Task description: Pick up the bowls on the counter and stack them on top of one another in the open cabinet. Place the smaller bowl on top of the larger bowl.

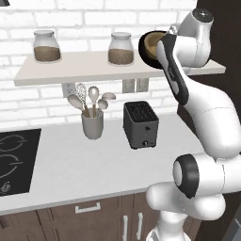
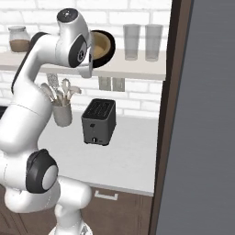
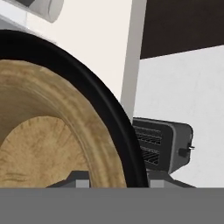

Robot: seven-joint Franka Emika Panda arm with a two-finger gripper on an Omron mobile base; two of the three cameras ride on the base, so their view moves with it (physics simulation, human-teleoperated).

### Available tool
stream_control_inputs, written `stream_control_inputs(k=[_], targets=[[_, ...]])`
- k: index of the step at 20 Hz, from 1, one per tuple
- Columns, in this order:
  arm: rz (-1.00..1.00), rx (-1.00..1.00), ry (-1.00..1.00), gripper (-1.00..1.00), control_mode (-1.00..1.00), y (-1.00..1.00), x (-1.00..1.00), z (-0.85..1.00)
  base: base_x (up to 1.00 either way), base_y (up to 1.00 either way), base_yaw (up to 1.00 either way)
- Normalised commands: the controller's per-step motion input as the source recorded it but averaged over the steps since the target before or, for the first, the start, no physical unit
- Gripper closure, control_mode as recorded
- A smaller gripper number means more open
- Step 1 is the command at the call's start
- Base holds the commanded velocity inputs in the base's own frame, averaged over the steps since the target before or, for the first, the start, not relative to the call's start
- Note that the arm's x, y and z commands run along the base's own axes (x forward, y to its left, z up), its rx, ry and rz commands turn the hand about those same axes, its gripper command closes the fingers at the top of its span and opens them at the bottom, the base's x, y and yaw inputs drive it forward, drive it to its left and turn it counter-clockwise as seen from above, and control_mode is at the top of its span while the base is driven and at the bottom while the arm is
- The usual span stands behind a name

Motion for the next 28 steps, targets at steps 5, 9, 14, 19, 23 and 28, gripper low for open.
stream_control_inputs(k=[5, 9, 14, 19, 23, 28], targets=[[0.00, 0.00, 0.00, 1.00, -1.00, -0.01, 0.51, -0.08, 0.00, 0.00, 0.00], [0.00, 0.00, 0.00, 1.00, -1.00, 0.00, 0.30, -0.18, 0.00, 0.00, 0.00], [0.00, 0.00, 0.00, 1.00, -1.00, 0.00, 0.27, -0.24, 0.00, 0.00, 0.00], [0.00, 0.00, 0.00, 1.00, -1.00, 0.00, 0.37, -0.08, 0.00, 0.00, 0.00], [0.00, 0.00, 0.00, -1.00, -1.00, 0.04, 0.25, -0.09, 0.00, 0.00, 0.00], [0.00, 0.00, -0.11, -1.00, -1.00, 0.07, 0.10, -0.01, 0.00, 0.00, 0.00]])
